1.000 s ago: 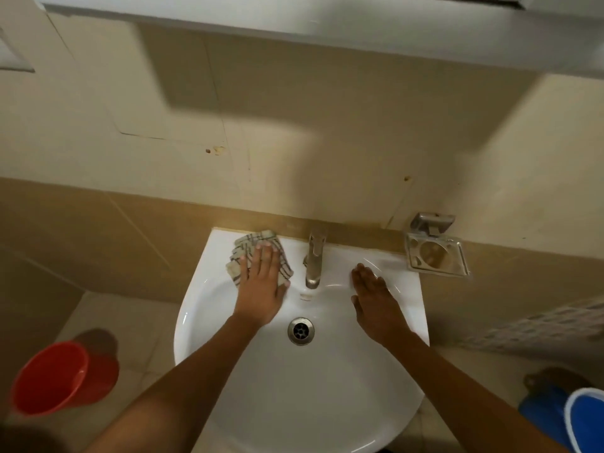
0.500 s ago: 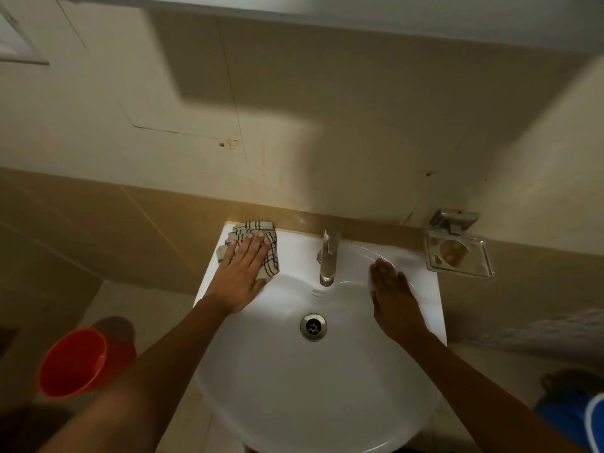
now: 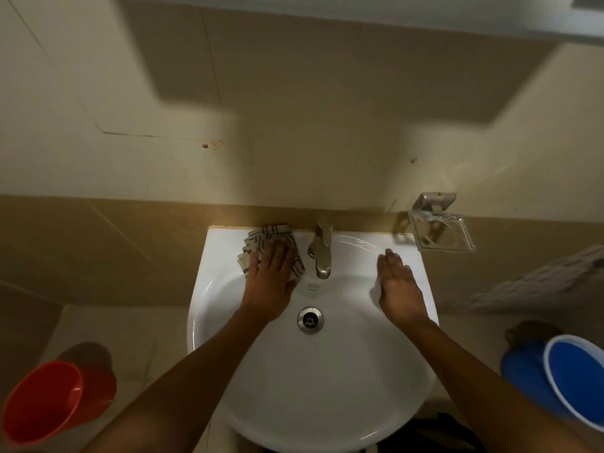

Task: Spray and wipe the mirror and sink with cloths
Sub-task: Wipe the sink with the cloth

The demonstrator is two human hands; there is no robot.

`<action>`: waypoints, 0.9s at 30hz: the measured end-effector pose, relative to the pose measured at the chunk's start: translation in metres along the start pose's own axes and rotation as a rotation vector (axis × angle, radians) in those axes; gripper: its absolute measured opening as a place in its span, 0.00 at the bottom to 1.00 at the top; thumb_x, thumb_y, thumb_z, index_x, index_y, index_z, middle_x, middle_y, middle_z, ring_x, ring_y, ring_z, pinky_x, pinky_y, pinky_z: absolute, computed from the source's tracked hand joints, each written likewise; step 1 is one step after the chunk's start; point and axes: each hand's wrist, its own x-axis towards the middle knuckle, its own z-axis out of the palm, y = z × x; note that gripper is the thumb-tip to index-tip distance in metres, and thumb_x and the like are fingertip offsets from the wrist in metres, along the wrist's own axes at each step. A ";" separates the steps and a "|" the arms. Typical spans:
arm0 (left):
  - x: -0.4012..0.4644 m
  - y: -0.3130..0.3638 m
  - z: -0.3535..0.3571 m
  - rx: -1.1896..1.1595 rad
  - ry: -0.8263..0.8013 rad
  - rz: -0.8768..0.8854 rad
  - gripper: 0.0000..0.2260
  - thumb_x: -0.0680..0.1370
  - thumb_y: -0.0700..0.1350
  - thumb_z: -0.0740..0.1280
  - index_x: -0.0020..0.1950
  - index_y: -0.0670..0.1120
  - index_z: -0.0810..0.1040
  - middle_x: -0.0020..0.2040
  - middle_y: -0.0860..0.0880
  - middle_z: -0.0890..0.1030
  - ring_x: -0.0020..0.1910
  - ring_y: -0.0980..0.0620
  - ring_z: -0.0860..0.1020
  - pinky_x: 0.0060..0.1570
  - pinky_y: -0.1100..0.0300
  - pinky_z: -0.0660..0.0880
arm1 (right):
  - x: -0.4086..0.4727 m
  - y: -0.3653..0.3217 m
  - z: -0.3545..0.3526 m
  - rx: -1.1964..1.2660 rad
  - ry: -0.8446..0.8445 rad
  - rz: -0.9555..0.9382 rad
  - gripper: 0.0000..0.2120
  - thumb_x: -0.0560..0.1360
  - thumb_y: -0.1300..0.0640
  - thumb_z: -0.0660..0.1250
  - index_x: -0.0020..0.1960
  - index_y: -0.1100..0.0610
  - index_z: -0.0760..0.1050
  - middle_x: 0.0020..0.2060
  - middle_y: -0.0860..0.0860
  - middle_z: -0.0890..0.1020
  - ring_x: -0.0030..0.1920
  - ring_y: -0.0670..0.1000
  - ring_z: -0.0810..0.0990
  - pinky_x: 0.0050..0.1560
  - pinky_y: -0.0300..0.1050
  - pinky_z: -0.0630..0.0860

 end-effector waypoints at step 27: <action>0.019 0.149 0.024 -0.141 -0.030 0.020 0.29 0.79 0.56 0.49 0.79 0.46 0.58 0.79 0.45 0.59 0.79 0.43 0.53 0.76 0.43 0.43 | -0.011 0.066 -0.021 0.104 -0.102 -0.152 0.36 0.74 0.71 0.57 0.79 0.59 0.49 0.79 0.54 0.52 0.79 0.52 0.50 0.77 0.47 0.53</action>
